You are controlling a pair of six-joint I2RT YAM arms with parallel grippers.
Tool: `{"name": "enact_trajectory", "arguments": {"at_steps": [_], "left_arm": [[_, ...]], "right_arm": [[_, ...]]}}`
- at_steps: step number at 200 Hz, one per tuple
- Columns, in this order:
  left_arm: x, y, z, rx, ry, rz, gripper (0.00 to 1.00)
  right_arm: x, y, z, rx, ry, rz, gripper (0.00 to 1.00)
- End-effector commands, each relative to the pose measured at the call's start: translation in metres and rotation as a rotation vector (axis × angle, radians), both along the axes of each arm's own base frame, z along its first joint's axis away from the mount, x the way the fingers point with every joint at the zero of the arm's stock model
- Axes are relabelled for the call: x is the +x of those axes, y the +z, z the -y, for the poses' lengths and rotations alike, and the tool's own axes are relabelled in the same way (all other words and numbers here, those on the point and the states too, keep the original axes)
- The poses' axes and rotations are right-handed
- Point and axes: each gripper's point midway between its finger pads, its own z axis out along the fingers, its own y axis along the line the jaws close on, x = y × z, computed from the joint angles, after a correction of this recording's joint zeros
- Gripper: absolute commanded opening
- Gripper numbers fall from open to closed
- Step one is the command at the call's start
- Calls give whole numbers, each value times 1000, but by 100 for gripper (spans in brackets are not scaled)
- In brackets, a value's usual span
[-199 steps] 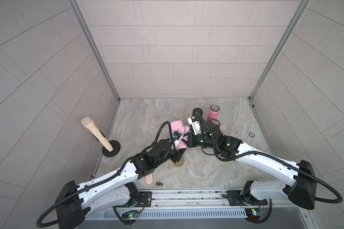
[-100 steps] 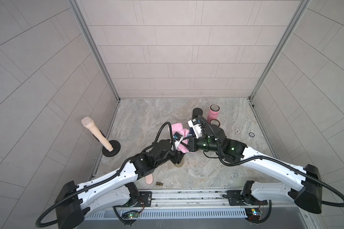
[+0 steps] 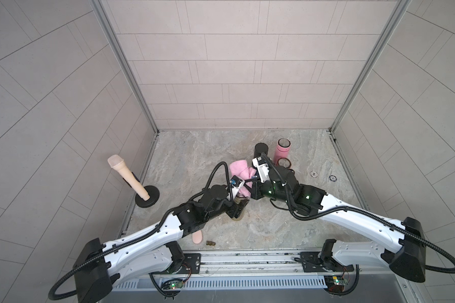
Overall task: Wipe the surface of the thermos
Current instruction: Wipe the dirt from the surface of the thermos.
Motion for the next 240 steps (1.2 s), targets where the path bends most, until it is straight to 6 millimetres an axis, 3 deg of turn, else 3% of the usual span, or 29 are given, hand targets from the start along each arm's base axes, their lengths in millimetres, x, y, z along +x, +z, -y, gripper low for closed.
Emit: {"name": "enact_trajectory", "arguments": {"at_steps": [1,13,53,109,135,153,173,188,215,240], "left_arm": [[-1,0,-1,1,-5,15,80],[0,-1,-1,3,-1,13,80],[3,-4,2,-2,11,12,79],[7,-15,5,16,19,-8,75],[8,-18,8,11,20,-16,59],[7,-16,7,0,21,-17,42],[10,-7,0,-10,71,-11,0],[15,9,-13,-35,157,-16,0],[20,59,-38,-164,321,-36,0],[14,97,-64,-300,431,-78,0]], "right_arm": [[5,12,22,-97,-47,73,0],[5,22,18,-73,-28,87,0],[4,27,13,-31,-26,60,0],[-5,78,70,15,-173,205,0],[-16,80,94,5,-214,214,0],[-25,73,103,25,-212,197,0],[-39,55,101,51,-151,166,0],[-54,38,93,79,-71,117,0],[-77,-5,82,81,51,21,0],[-87,-48,81,102,60,-43,0]]}}
